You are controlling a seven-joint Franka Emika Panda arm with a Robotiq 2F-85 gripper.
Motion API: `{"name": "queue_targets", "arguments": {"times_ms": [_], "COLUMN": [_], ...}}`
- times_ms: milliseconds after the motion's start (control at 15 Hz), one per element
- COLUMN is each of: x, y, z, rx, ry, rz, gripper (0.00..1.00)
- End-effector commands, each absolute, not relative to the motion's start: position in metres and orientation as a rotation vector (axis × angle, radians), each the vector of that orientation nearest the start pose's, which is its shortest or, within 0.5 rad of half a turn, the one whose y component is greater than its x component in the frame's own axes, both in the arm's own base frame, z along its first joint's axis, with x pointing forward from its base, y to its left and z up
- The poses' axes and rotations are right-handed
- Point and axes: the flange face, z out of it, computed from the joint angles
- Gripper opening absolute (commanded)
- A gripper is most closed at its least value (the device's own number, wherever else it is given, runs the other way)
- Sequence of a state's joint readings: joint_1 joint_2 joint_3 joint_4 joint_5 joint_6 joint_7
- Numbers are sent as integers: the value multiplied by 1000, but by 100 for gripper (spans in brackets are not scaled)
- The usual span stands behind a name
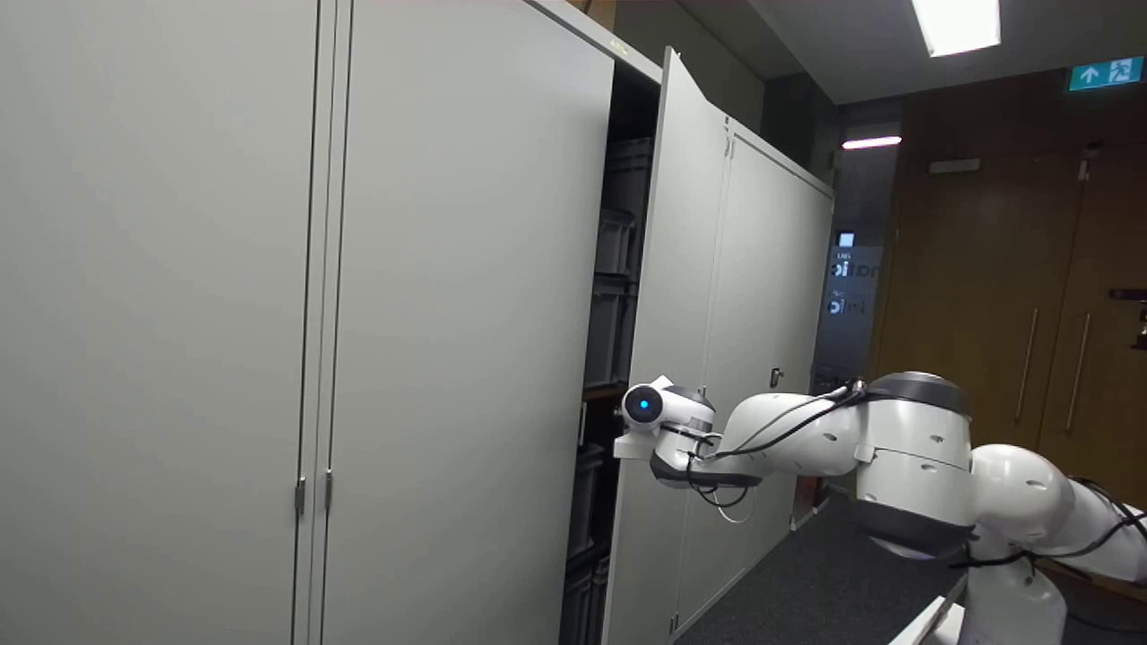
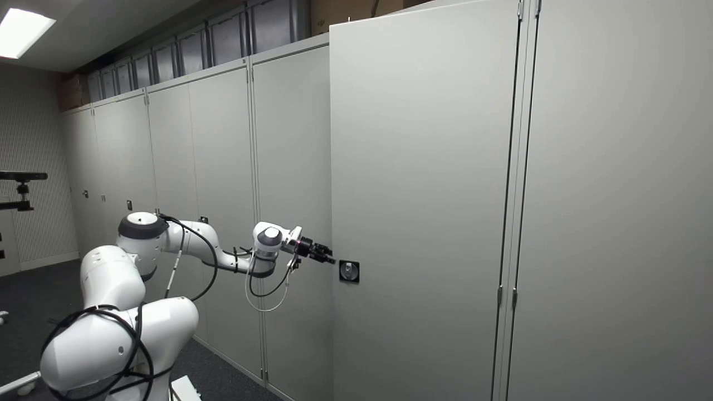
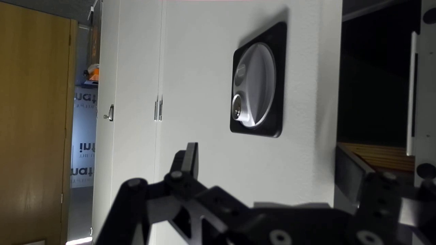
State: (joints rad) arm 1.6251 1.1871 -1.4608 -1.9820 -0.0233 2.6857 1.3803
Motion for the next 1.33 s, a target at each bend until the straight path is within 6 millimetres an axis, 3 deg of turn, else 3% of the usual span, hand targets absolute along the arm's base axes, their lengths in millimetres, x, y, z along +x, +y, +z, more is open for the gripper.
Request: {"name": "queue_targets", "arguments": {"times_ms": [0, 1267], "x": [570, 537], "y": [231, 211], "z": [365, 372], "rx": [-2852, -2884], "ry": [1068, 1060], "rz": [-1922, -1931], "gripper": [100, 100]}}
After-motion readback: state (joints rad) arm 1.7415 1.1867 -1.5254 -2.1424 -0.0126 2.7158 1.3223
